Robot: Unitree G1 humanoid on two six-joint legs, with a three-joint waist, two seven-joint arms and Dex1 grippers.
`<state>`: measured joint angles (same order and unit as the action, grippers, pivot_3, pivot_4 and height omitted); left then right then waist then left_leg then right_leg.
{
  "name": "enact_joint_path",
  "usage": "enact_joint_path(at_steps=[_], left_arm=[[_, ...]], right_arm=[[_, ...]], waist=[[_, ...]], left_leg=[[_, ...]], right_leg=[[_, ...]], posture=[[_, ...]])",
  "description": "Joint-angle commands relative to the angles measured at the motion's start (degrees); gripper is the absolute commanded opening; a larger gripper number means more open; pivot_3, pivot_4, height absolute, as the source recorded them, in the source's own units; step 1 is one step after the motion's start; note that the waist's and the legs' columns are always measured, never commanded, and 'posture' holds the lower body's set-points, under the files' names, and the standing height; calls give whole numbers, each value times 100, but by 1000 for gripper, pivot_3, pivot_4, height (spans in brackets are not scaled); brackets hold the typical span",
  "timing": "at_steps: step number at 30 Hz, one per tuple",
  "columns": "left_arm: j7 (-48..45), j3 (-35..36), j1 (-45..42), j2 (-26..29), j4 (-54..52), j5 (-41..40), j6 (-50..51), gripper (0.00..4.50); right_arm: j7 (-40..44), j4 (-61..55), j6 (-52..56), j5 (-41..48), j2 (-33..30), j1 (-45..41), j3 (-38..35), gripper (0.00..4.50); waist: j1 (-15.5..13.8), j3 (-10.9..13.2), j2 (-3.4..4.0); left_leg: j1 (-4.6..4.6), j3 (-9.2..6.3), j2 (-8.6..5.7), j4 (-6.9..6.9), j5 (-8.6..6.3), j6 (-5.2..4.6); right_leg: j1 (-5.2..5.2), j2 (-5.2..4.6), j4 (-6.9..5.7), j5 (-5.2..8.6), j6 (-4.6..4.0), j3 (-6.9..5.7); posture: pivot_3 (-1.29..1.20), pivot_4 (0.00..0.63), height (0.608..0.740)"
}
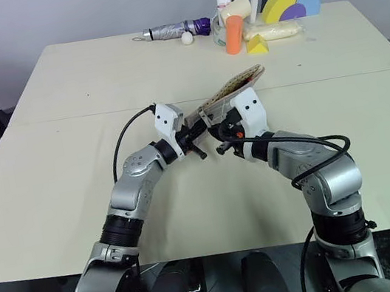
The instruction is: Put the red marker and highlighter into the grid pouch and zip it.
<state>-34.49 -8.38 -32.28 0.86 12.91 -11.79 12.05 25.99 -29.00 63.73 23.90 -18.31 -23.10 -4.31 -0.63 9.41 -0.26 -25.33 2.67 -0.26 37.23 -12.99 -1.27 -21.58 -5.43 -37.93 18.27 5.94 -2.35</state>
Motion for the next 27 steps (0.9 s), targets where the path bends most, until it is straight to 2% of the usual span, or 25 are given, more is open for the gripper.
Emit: enact_joint_path(at_steps=[1,7,12,17,19,22,27], left_arm=[[42,-14,-58,-44,-182,0,-155,0],[-106,-36,22,406,-72,259,-469,0],[-421,-143,201,824,-52,363,-734,0],[-613,-204,327,1030,-129,351,-817,0],[-689,-171,378,1054,-190,250,-720,0],[-754,-72,453,1110,-321,103,-579,991],[-888,96,774,1497,-840,-88,-189,3559]], right_arm=[[-36,-78,-160,98,-145,-177,-133,48],[-142,472,-673,-345,-1345,-702,-805,48],[-292,1117,-1372,-1075,-2327,-926,-701,48],[-338,1437,-1774,-1468,-2585,-879,-374,48],[-2,1314,-1741,-1352,-2685,-679,-224,48],[526,1051,-1541,-1032,-2791,-347,-189,888],[1102,658,-1571,-818,-3126,366,-303,3436]], waist=[[0,0,0],[-5,0,0],[5,0,0],[47,0,1],[43,0,1],[34,0,1],[7,1,0]], left_leg=[[0,0,0,0,0,0],[0,2,-2,1,0,0],[1,4,0,-10,0,0],[3,9,5,-11,0,0],[3,9,7,-10,0,0],[3,8,7,-9,0,0],[1,7,7,-9,0,-1]], right_leg=[[0,0,0,0,0,0],[0,-1,1,0,0,0],[-2,0,6,0,-1,0],[-3,3,5,1,-1,4],[-3,4,5,1,-1,5],[-1,2,6,0,-1,5],[-1,-1,8,0,-1,5]], posture=[[0,150,740],[0,150,740],[0,150,740],[0,150,740],[0,150,740],[0,150,740],[0,150,740]])
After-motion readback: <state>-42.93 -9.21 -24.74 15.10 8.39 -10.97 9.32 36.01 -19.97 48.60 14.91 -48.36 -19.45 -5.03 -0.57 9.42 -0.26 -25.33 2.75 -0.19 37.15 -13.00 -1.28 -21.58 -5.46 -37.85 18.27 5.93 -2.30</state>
